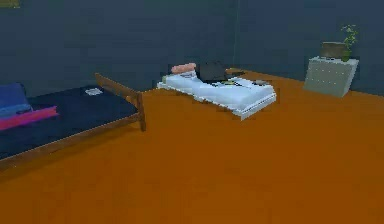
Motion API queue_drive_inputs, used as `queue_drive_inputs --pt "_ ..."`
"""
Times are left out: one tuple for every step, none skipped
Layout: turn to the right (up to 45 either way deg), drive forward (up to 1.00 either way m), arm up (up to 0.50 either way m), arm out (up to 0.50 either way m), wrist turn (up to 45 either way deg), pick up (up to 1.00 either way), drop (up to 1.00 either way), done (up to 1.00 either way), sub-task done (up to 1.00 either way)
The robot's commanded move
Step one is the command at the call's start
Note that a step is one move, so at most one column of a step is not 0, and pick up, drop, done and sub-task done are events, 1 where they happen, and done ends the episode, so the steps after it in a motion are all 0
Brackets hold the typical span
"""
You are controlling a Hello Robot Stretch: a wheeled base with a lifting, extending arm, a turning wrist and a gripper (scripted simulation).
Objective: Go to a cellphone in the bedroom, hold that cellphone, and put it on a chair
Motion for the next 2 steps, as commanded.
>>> queue_drive_inputs --pt "18.0 0.0 0.0 0.0 0.0 0.0 0.0 0.0 0.0" --pt "0.0 0.85 0.0 0.0 0.0 0.0 0.0 0.0 0.0"
